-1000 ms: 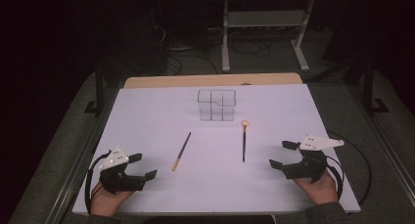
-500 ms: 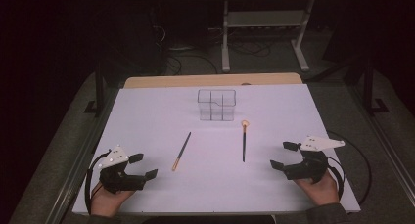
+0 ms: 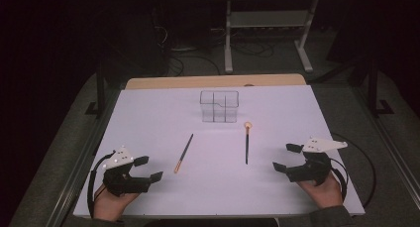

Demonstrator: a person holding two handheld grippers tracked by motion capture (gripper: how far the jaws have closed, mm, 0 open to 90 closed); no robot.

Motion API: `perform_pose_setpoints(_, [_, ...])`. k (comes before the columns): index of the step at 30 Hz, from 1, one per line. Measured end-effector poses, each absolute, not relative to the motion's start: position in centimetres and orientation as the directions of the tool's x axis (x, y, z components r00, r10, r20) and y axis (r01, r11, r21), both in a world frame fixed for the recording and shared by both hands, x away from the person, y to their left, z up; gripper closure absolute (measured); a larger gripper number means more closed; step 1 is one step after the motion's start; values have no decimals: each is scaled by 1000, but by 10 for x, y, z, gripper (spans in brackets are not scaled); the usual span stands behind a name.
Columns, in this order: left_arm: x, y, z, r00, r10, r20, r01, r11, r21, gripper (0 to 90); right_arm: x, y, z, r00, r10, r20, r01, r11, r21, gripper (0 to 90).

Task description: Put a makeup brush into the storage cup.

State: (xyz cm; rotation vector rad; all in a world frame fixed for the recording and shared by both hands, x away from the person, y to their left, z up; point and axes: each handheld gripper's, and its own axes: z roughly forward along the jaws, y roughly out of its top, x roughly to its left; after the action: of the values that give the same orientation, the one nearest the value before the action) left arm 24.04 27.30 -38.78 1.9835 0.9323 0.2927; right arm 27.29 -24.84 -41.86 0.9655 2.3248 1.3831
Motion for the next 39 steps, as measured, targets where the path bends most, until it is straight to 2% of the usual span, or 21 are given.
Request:
perform_pose_setpoints(11, [252, 261, -371, 723, 679, -128, 489, -372, 789, 254, 273, -247, -417, -738, 668, 92, 405, 330, 852, 139])
perform_pose_setpoints(19, [262, 250, -367, 734, 669, -119, 513, -430, 743, 270, 273, -247, -415, -731, 677, 88, 405, 325, 855, 139])
perform_pose_setpoints(27, [274, 235, -359, 730, 676, -98, 520, -458, 721, 318, 273, -246, -415, -728, 681, 85, 410, 332, 850, 139])
perform_pose_setpoints(39, [301, 214, -363, 713, 692, -113, 573, -482, 662, 394, 274, -249, -415, -719, 690, 83, 416, 332, 846, 139])
